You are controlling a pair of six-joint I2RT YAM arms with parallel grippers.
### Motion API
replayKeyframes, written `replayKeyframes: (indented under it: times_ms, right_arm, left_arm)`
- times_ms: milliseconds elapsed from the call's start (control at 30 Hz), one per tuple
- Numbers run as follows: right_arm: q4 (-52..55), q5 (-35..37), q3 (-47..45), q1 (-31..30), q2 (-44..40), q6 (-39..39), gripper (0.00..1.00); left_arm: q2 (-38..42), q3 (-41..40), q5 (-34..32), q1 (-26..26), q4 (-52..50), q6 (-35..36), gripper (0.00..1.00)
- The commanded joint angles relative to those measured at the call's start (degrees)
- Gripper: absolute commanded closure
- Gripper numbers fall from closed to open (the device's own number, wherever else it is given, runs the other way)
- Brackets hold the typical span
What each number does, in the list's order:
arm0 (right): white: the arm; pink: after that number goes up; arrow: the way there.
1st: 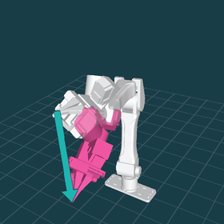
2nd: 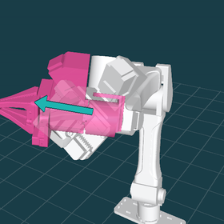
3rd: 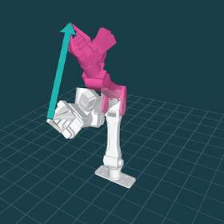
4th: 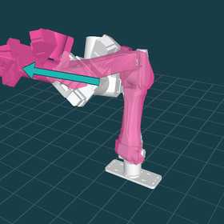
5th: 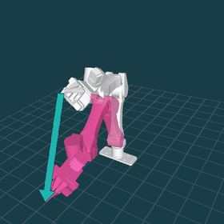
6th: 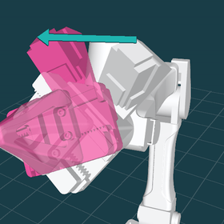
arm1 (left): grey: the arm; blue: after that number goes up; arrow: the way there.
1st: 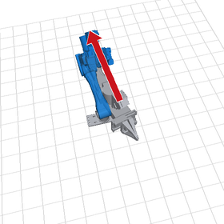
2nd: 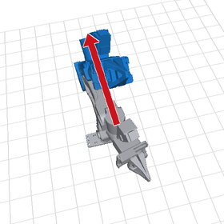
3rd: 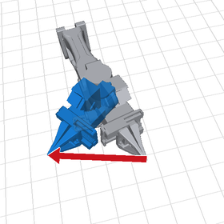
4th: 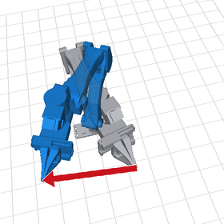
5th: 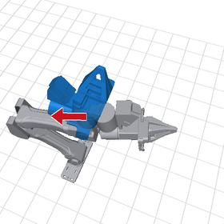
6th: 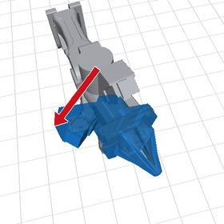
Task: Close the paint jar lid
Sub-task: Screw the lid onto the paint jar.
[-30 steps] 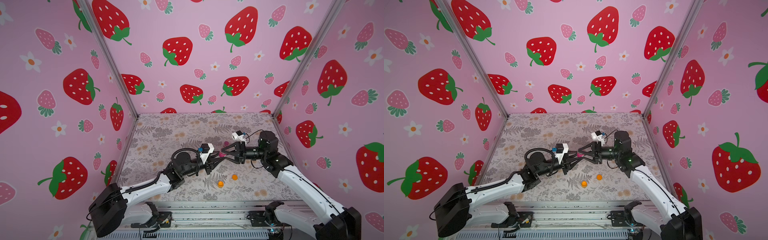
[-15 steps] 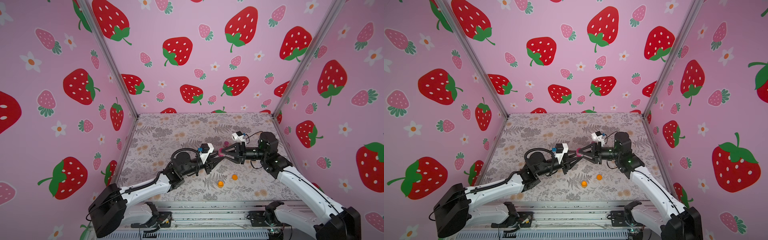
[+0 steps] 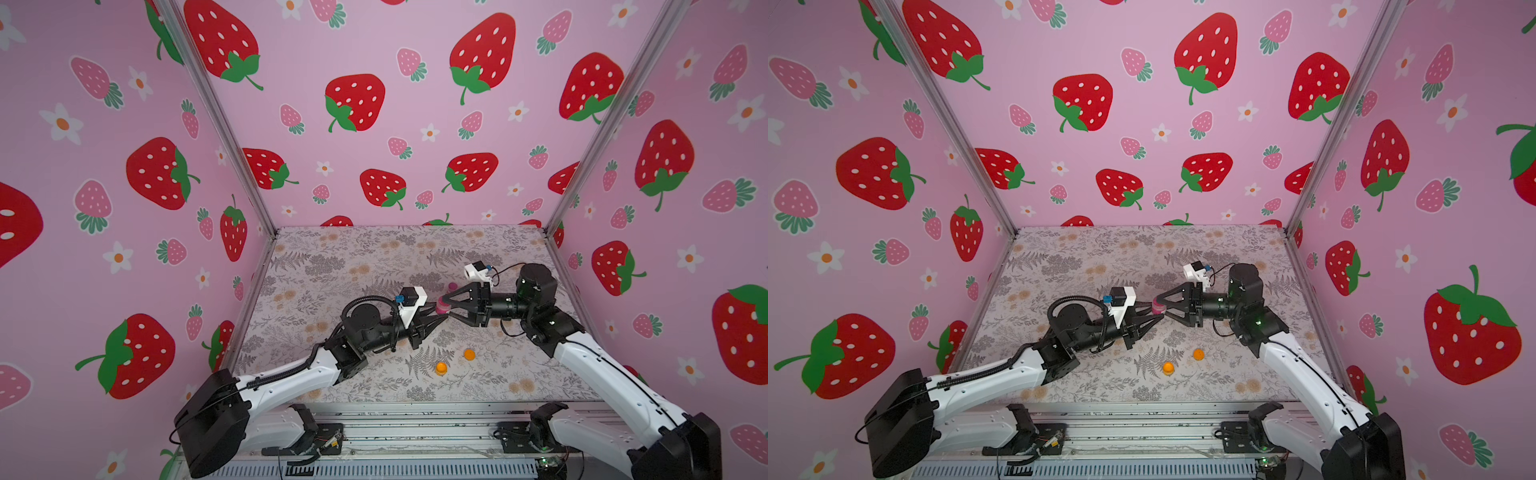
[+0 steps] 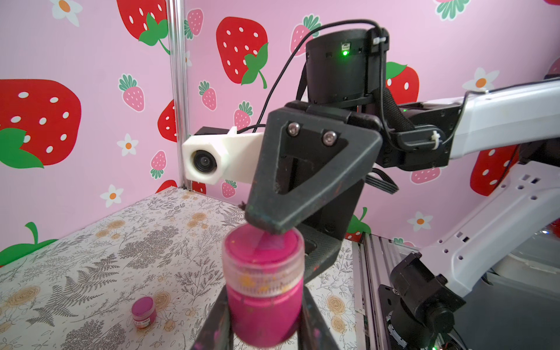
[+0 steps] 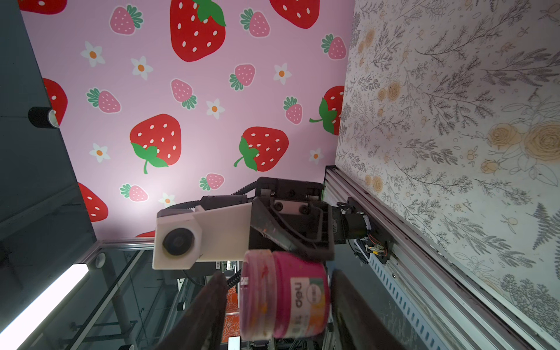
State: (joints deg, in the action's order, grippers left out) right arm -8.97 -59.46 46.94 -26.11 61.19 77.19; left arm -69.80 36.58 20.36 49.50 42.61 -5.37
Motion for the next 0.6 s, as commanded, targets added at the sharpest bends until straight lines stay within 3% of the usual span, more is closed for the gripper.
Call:
replayKeyframes:
  times_ms: [0,367,500,567]
  right_arm:
    - [-4.92,0.2,-0.53,-0.41,0.34,2.35,0.47]
    - [-5.97,0.65,-0.97,-2.02,0.47,2.81,0.68]
    - [-5.57,0.59,-0.8,-2.1,0.64,2.84,0.67]
    - [-3.9,0.32,-0.08,-2.1,0.93,1.88,0.56]
  left_arm:
    - [0.5,1.39,0.17,-0.14,1.65,0.8,0.76]
    - [0.54,1.83,0.19,-0.1,1.14,0.58,0.76]
    - [0.72,2.0,0.04,-0.11,0.69,0.71,0.76]
    - [0.79,2.21,-0.06,-0.17,0.34,0.82,0.77]
